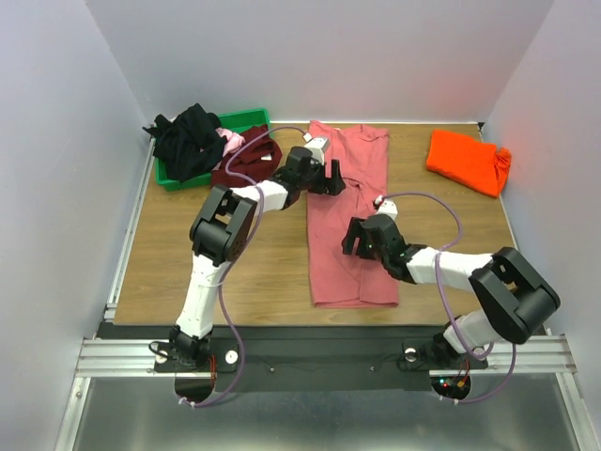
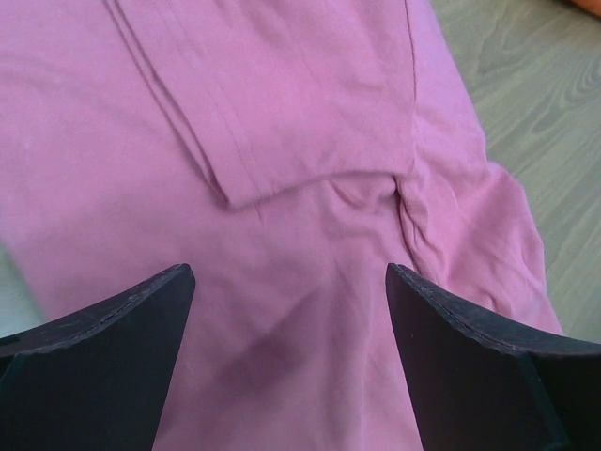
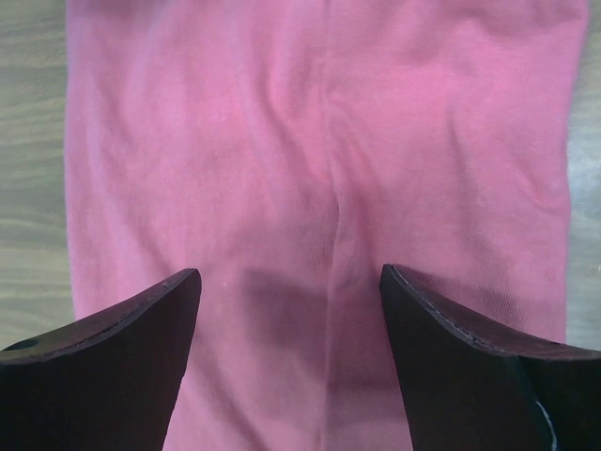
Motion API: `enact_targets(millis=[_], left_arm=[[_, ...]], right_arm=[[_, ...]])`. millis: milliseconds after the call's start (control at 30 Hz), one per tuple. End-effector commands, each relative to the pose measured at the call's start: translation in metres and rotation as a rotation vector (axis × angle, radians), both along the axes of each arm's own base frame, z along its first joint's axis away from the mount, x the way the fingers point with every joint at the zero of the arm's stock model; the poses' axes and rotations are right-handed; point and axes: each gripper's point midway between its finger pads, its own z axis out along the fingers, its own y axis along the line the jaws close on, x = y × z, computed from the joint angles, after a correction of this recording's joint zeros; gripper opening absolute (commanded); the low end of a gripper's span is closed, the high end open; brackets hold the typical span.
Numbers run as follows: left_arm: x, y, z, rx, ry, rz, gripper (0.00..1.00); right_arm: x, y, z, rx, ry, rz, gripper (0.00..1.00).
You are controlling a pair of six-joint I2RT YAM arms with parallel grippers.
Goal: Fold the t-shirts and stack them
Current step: Fold the tshirt
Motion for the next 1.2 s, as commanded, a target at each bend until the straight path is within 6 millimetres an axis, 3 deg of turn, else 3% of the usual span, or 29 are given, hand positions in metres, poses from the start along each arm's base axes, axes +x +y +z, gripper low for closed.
enact_targets(millis=[0, 33, 100, 133, 167, 267, 433, 500, 533, 633, 733, 900, 1000, 1167], left_arm=[[-0.007, -0.005, 0.103, -0.068, -0.22, -0.013, 0.95], [-0.015, -0.001, 0.125, -0.082, -0.267, -0.004, 0.95], [-0.033, 0.003, 0.149, -0.084, -0.335, 0.023, 0.95], [-0.033, 0.002, 0.149, -0.075, -0.341, 0.037, 0.95], [-0.044, 0.011, 0.157, -0.076, -0.364, 0.074, 0.95], [-0.076, 0.027, 0.157, -0.093, -0.353, 0.136, 0.95], [-0.136, 0.051, 0.119, -0.08, -0.27, 0.22, 0.95], [-0.16, 0.071, 0.094, -0.047, -0.225, 0.269, 0.95], [-0.175, 0.081, 0.077, -0.019, -0.195, 0.282, 0.95], [-0.198, 0.098, 0.051, -0.02, -0.111, 0.318, 0.95], [-0.218, 0.101, 0.045, -0.029, -0.086, 0.303, 0.95], [-0.251, 0.113, 0.036, -0.066, -0.04, 0.291, 0.95], [-0.261, 0.116, 0.034, -0.085, -0.031, 0.288, 0.95], [-0.266, 0.11, 0.032, -0.084, -0.023, 0.268, 0.95]], right_arm=[[-0.016, -0.001, 0.004, -0.013, -0.005, 0.046, 0.83], [-0.016, -0.001, 0.015, -0.004, -0.038, 0.048, 0.83], [-0.021, -0.003, 0.022, 0.004, -0.059, 0.049, 0.87], [-0.021, -0.004, 0.029, 0.014, -0.074, 0.043, 0.88], [-0.024, -0.007, 0.036, 0.028, -0.093, 0.039, 0.88], [-0.033, -0.02, 0.042, 0.021, -0.099, 0.006, 0.88], [-0.064, -0.056, 0.027, -0.051, 0.002, -0.087, 0.88], [-0.078, -0.072, 0.026, -0.086, 0.044, -0.114, 0.88], [-0.082, -0.07, 0.027, -0.044, 0.061, -0.131, 0.88], [-0.092, -0.063, 0.034, 0.011, 0.093, -0.1, 0.88], [-0.098, -0.067, 0.034, -0.009, 0.142, -0.124, 0.86], [-0.125, -0.078, 0.005, -0.09, 0.331, -0.154, 0.83], [-0.137, -0.075, -0.003, -0.056, 0.398, -0.177, 0.81], [-0.14, -0.076, -0.004, -0.02, 0.409, -0.219, 0.78]])
